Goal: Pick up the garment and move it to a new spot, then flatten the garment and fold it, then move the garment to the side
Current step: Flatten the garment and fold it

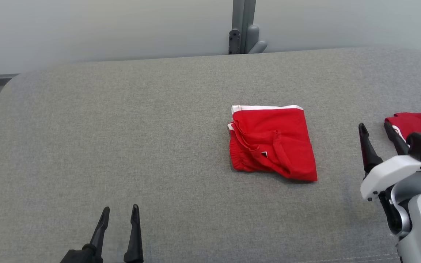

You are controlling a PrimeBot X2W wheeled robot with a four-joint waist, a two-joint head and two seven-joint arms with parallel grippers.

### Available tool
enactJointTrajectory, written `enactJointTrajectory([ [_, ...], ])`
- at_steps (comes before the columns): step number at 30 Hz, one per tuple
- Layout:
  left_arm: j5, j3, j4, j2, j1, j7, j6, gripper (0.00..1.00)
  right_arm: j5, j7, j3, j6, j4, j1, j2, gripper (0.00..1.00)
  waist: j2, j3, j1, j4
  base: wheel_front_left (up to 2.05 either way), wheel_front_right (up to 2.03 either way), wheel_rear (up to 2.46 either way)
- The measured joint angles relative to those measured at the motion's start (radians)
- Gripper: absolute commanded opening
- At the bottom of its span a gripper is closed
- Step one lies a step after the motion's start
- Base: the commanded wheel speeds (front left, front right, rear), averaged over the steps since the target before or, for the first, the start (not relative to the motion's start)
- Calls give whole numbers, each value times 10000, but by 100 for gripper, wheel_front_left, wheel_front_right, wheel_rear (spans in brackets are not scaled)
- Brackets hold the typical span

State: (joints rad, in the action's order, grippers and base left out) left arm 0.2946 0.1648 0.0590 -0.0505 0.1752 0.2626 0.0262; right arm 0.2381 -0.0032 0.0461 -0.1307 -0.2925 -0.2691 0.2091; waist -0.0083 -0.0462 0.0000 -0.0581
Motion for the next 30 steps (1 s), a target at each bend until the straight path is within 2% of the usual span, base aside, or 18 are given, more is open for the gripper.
enactJointTrajectory([
  [1, -17, -40, -29, 0, 16, 0, 4, 100, -69, -81, 90, 0, 13, 188, -86, 36, 0, 41, 0, 59, 0, 0, 0],
  [2, -38, -73, -54, 0, 35, 0, 4, 100, -153, -157, 130, 0, 10, 378, -111, 4, 0, 87, 0, 100, 0, 0, 0],
  [3, -56, -113, -90, -2, 37, 0, 4, 100, -161, -242, 213, 0, -12, 537, -150, 0, 0, 129, 0, 127, 0, 0, 0],
  [13, -324, -337, -194, -2, 14, 0, 138, 100, -451, -1574, 96, 0, -976, 737, -290, 0, 0, -92, 0, -112, 0, 0, 0],
  [20, -334, -332, -234, -2, -86, 0, 173, 100, -721, -2034, -840, 0, -1820, -303, -357, 0, 0, -317, 0, -282, 0, 0, 0],
  [21, -253, -320, -249, -2, -150, 0, 161, 100, -871, -2128, -1289, -2, -2261, -671, -405, 0, 0, -407, 0, -322, 0, 0, 0],
  [30, -255, -109, -226, -2, -431, 0, 167, 100, -1208, -2462, -2163, -8, -4174, -1718, -621, 0, 0, -706, 0, -587, 0, 0, 0],
])
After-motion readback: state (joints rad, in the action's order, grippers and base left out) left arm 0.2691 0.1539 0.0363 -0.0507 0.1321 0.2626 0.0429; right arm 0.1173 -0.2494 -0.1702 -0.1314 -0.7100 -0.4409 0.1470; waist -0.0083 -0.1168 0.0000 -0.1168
